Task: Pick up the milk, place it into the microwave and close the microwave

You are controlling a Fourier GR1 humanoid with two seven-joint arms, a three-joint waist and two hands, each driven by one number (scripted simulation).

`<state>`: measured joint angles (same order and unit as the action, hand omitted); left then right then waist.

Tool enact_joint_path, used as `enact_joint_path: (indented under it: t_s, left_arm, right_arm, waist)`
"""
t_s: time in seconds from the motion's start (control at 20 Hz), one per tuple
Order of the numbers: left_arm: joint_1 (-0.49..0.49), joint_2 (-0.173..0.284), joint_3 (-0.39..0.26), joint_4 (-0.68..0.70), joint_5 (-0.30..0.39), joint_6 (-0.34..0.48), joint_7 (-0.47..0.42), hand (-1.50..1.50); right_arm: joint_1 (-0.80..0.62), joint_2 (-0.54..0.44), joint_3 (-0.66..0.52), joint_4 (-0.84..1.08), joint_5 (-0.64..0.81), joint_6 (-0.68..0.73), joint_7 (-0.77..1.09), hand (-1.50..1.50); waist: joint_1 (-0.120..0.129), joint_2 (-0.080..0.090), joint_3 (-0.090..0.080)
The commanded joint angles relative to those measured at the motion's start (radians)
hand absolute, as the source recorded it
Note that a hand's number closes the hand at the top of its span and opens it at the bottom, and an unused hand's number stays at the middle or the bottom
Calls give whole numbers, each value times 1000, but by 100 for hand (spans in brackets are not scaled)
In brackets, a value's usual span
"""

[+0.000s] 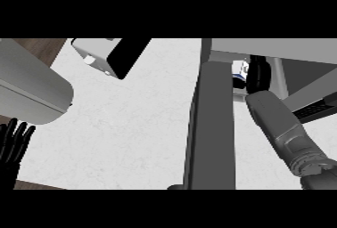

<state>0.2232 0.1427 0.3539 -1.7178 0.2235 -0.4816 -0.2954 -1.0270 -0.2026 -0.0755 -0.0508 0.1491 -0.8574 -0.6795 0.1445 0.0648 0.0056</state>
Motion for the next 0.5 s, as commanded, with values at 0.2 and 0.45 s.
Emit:
enact_joint_path:
  t_s: [0.2,0.45]
  left_arm:
    - [-9,4,-5,27,-3,-14,-9,-150]
    - [-6,-4,2,20,-3,-5,-19,-150]
  right_arm:
    - [-5,19,-3,-8,2,9,-9,-150]
    - [7,32,-8,-14,0,10,-17,-150]
  waist:
    - [-12,-7,0]
    - [-18,-13,0]
